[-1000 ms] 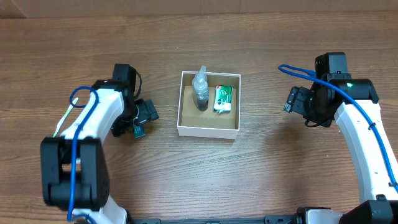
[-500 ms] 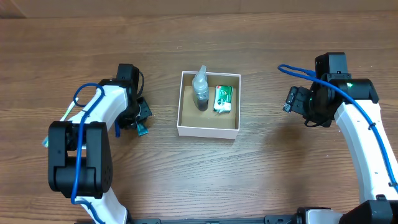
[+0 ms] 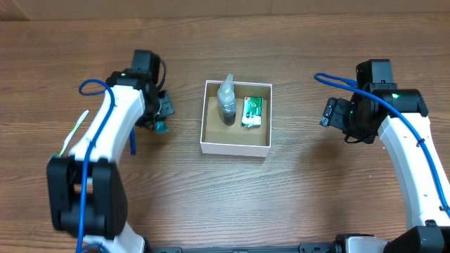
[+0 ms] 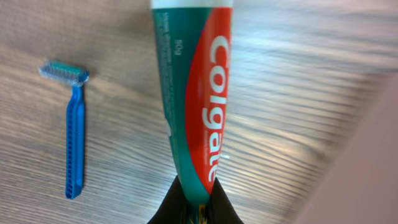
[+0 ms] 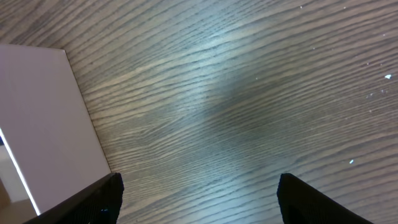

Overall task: Pack container
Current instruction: 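Lower the toothpaste tube into the box and open the left gripper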

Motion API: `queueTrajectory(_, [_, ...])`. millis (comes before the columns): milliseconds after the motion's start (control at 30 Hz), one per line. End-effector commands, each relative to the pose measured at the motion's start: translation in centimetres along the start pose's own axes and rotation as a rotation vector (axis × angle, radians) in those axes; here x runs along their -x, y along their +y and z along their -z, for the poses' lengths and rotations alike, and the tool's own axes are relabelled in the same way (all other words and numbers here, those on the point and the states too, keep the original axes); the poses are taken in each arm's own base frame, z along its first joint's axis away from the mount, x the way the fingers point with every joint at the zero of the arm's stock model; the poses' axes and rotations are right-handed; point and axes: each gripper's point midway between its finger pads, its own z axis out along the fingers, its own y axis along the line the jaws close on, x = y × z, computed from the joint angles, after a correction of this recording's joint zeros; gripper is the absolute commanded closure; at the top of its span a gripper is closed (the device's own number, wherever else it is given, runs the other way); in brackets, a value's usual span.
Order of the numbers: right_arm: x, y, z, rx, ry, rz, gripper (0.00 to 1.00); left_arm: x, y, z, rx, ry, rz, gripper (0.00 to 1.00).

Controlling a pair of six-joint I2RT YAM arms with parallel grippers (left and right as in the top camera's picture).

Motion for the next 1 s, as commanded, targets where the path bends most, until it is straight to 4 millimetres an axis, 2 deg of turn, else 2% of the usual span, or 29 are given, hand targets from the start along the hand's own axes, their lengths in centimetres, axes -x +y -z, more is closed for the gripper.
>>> queueTrajectory(0, [0.3,0.1,0.5,0.011,-0.025,0.007,0.19,-0.1,-7.4,10.6,-0.157,-0.279,-0.255,0.96])
queueTrajectory(33, [0.3,0.1,0.5,0.011,-0.026,0.007,0.19,-1.1,-9.0,12.3,-0.146,-0.343,-0.364,0.96])
queueTrajectory(67, [0.4,0.1,0.5,0.012,-0.029,0.007,0.19,-2.8,-11.2,13.6,-0.107,-0.408,-0.549,0.96])
queueTrajectory(133, [0.4,0.1,0.5,0.013,-0.031,0.007,0.19,-5.0,-13.5,13.9,-0.033,-0.453,-0.771,0.96])
queueTrajectory(167, [0.4,0.1,0.5,0.013,-0.031,0.007,0.18,-5.8,-14.3,13.6,-0.029,-0.45,-0.823,0.96])
queueTrajectory(267, [0.4,0.1,0.5,0.013,-0.031,0.007,0.19,-6.0,-15.3,10.7,0.0,-0.397,-0.884,0.96])
queueTrajectory(300, [0.4,0.1,0.5,0.013,-0.031,0.007,0.19,-6.1,-15.9,8.4,0.03,-0.365,-0.956,0.96])
queueTrajectory(433, [0.4,0.1,0.5,0.013,-0.029,0.007,0.19,-6.0,-16.9,4.1,0.07,-0.31,-1.023,0.96])
queueTrajectory(533, [0.4,0.2,0.5,0.014,-0.031,0.007,0.19,-6.7,-17.6,2.9,0.041,-0.283,-1.032,0.96])
queueTrajectory(600, [0.5,0.2,0.5,0.014,-0.032,0.007,0.18,-7.2,-17.7,2.8,0.024,-0.266,-1.032,0.89])
queueTrajectory(633, [0.5,0.2,0.5,0.014,-0.032,0.007,0.18,-7.6,-17.8,2.7,0.006,-0.247,-1.038,0.75])
queueTrajectory(667, [0.4,0.1,0.5,0.013,-0.031,0.007,0.18,-8.0,-17.7,2.6,-0.006,-0.229,-1.041,0.55])
queueTrajectory(700, [0.4,0.1,0.5,0.013,-0.031,0.007,0.18,-8.2,-17.7,2.6,-0.013,-0.219,-1.033,0.47])
queueTrajectory(767, [0.6,0.0,0.5,0.005,-0.038,0.004,0.18,-8.5,-17.6,2.6,-0.013,-0.207,-1.025,0.44])
queueTrajectory(833, [1.3,-1.4,0.6,-0.018,-0.056,-0.084,0.18,-8.5,-17.5,3.4,-0.004,-0.223,-0.995,0.43])
queueTrajectory(900, [2.3,-5.0,0.8,-0.041,-0.07,-0.224,0.17,-8.1,-17.4,5.7,-0.023,-0.269,-0.929,0.43])
queueTrajectory(933, [2.8,-7.3,1.1,-0.025,-0.071,-0.314,0.16,-7.7,-17.2,8.0,-0.056,-0.311,-0.869,0.43])
queueTrajectory(967, [3.0,-8.6,1.2,0.0,-0.072,-0.353,0.16,-7.3,-16.9,9.6,-0.072,-0.345,-0.829,0.42])
